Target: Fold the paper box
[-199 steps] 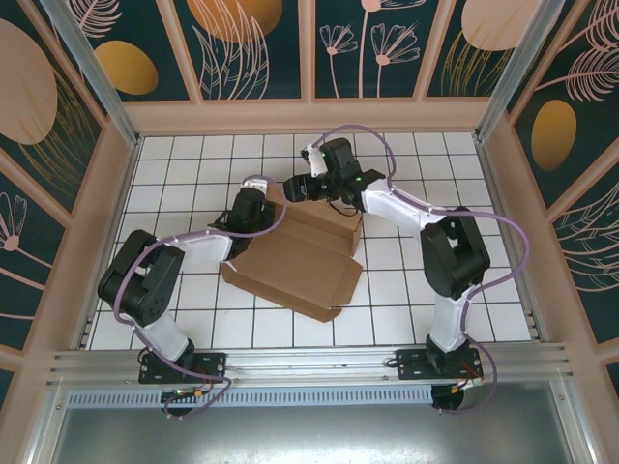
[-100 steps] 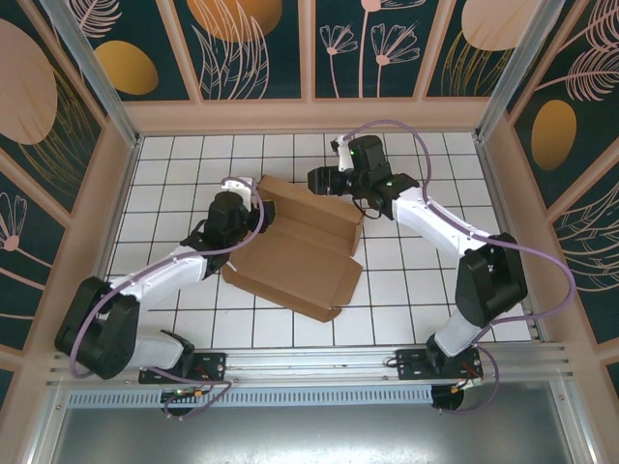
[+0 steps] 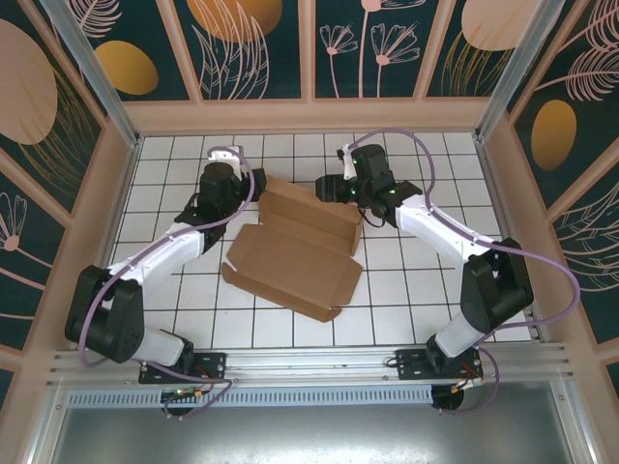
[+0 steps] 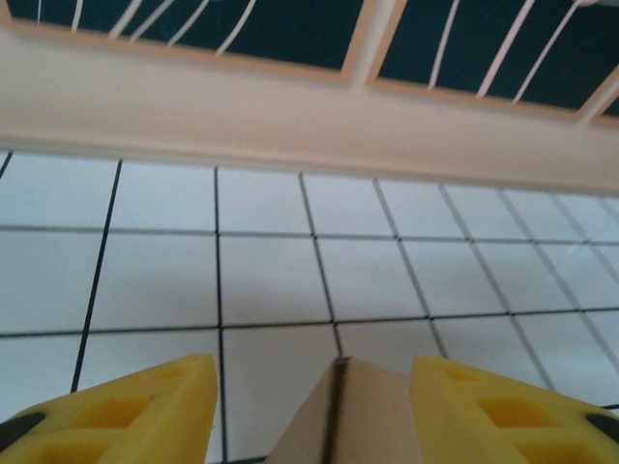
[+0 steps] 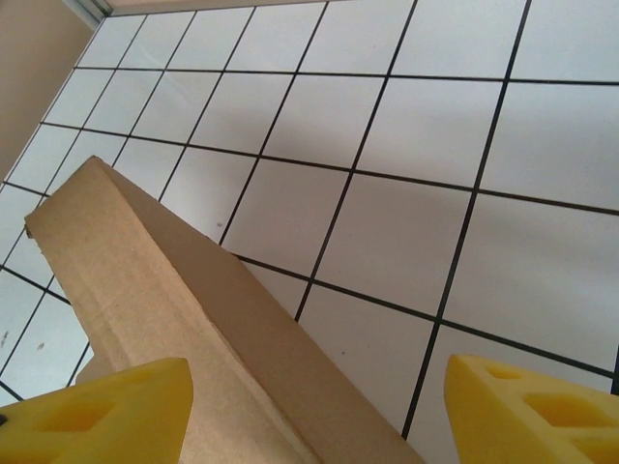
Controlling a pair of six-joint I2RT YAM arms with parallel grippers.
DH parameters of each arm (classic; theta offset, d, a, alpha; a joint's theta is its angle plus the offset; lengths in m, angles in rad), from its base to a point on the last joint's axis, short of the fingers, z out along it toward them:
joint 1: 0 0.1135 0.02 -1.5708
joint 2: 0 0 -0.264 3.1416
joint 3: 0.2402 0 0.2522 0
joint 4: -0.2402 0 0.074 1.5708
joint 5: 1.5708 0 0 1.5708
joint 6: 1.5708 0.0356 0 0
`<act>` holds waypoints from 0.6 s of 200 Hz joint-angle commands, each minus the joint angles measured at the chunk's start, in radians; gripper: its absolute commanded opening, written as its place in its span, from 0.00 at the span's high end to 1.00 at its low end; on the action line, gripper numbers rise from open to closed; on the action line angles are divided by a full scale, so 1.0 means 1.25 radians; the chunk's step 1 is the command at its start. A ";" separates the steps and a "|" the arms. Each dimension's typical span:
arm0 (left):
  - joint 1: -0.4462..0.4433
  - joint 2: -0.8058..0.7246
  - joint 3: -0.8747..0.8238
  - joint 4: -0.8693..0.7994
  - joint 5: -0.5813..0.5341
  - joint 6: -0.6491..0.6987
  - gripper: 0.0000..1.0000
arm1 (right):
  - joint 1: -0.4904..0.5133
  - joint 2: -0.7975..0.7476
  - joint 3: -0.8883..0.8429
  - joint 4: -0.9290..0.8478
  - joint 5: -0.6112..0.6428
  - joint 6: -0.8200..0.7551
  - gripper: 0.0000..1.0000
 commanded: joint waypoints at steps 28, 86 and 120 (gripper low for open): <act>0.002 0.058 -0.064 0.081 0.067 -0.098 0.52 | 0.006 -0.029 0.010 -0.020 0.050 -0.021 0.31; 0.002 -0.023 -0.046 0.015 0.000 -0.098 0.43 | 0.050 -0.045 0.082 -0.102 0.096 -0.085 0.32; 0.002 -0.152 -0.003 -0.079 -0.064 -0.080 0.38 | 0.094 -0.042 0.098 -0.138 0.102 -0.131 0.47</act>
